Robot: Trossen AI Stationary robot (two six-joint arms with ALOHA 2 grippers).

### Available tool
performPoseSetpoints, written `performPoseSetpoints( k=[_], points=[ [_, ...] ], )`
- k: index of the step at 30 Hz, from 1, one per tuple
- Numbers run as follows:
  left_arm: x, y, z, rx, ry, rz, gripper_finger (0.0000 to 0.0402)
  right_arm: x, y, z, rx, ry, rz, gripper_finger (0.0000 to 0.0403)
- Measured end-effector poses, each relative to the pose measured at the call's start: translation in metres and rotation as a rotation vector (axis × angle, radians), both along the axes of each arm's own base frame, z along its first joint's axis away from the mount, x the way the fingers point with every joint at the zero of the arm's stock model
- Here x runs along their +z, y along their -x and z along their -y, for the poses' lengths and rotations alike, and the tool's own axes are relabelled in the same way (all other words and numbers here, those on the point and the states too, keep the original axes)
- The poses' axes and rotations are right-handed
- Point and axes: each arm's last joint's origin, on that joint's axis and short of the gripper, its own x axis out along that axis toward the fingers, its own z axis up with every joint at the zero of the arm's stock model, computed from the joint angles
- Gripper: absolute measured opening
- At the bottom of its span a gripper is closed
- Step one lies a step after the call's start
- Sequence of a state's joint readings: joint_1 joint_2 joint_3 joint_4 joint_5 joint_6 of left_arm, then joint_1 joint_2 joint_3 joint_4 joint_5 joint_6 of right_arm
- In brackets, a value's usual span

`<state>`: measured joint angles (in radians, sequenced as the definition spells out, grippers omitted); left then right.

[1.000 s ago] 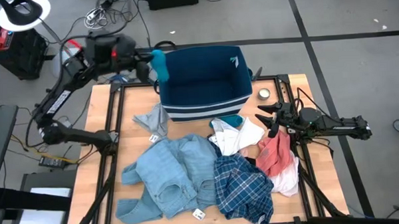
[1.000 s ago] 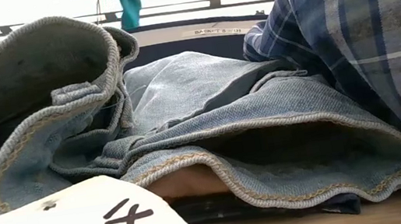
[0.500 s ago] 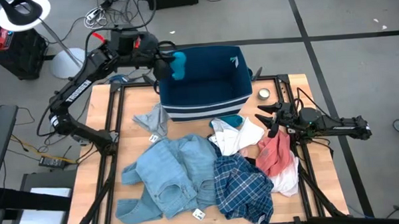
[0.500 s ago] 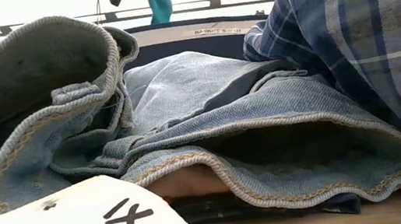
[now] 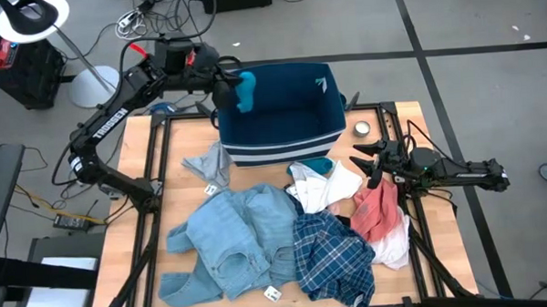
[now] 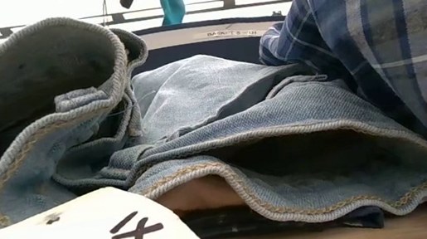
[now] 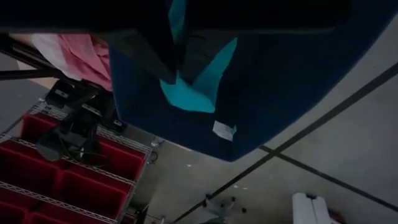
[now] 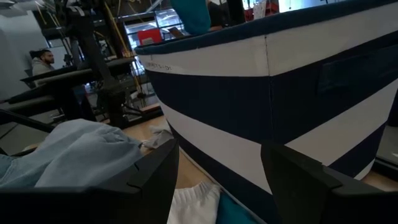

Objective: Sort clothes
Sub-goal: Put the blue sock into the blue organizer bin, then put the gray underwear into the blue organizer bin

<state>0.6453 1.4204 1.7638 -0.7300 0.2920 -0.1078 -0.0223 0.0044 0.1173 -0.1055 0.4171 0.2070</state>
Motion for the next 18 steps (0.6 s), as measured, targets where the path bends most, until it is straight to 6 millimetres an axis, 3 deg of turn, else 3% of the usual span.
performPoseSetpoints(
  k=[10,18],
  points=[
    [-0.0009,0.0003,0.0002,0.000,0.005,-0.009,0.0110,0.0000,0.0000,0.0000,0.000,0.000,0.000,0.0230],
    [-0.0015,0.0024,0.0017,-0.004,0.002,-0.026,0.0117,0.0001,0.0000,0.0000,0.000,0.000,0.000,0.0230]
  ],
)
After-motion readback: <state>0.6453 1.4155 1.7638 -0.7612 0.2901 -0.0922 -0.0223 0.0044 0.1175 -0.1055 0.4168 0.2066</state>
